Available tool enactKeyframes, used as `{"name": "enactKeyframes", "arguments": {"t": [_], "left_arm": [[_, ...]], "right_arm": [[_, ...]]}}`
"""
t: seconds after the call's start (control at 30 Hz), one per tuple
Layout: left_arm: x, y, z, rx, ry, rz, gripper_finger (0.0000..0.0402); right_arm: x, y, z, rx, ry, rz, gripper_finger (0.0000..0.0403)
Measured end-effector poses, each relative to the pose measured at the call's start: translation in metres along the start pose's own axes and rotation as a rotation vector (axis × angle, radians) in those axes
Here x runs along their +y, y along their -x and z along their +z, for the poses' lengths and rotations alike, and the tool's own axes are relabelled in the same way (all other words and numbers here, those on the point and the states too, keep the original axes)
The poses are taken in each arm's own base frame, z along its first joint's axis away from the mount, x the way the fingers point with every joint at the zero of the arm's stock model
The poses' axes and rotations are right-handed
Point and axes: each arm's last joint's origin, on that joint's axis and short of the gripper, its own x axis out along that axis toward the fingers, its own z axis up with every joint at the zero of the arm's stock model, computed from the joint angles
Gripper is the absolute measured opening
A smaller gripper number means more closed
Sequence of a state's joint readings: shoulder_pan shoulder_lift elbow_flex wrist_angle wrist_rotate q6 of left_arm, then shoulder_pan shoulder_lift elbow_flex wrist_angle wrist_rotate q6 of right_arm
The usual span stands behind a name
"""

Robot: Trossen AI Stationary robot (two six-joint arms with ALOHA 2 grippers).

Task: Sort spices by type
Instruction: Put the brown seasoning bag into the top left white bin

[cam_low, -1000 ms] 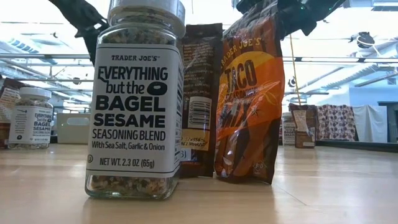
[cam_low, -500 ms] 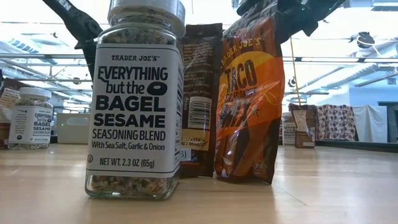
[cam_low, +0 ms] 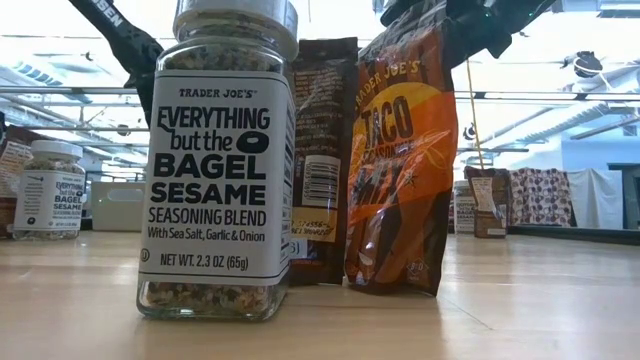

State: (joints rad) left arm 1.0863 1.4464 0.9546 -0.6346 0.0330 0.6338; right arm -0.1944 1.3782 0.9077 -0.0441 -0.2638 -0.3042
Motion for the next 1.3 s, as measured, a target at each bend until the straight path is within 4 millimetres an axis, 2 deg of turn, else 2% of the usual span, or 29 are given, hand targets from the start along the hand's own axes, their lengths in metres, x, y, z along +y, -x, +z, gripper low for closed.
{"name": "enactKeyframes", "arguments": {"t": [0.33,0.7,0.97,1.2,1.3], "left_arm": [[0.0,0.001,-0.001,0.01,0.001,0.003,0.0064],[-0.001,0.019,-0.001,-0.035,-0.001,0.047,0.0163],[-0.009,0.053,0.001,-0.114,0.001,0.158,0.0216],[-0.031,0.096,0.003,-0.277,-0.03,0.203,0.0224],[-0.046,0.113,0.003,-0.375,-0.003,0.161,0.0224]], "right_arm": [[0.0,0.0,0.0,0.003,-0.002,0.001,0.0],[0.0,0.0,0.0,0.003,-0.002,0.001,0.0],[0.0,0.0,0.0,0.002,-0.001,0.001,0.0],[0.0,0.0,0.001,-0.014,0.003,-0.004,0.0],[-0.001,0.0,0.002,-0.017,0.004,-0.006,0.0]]}}
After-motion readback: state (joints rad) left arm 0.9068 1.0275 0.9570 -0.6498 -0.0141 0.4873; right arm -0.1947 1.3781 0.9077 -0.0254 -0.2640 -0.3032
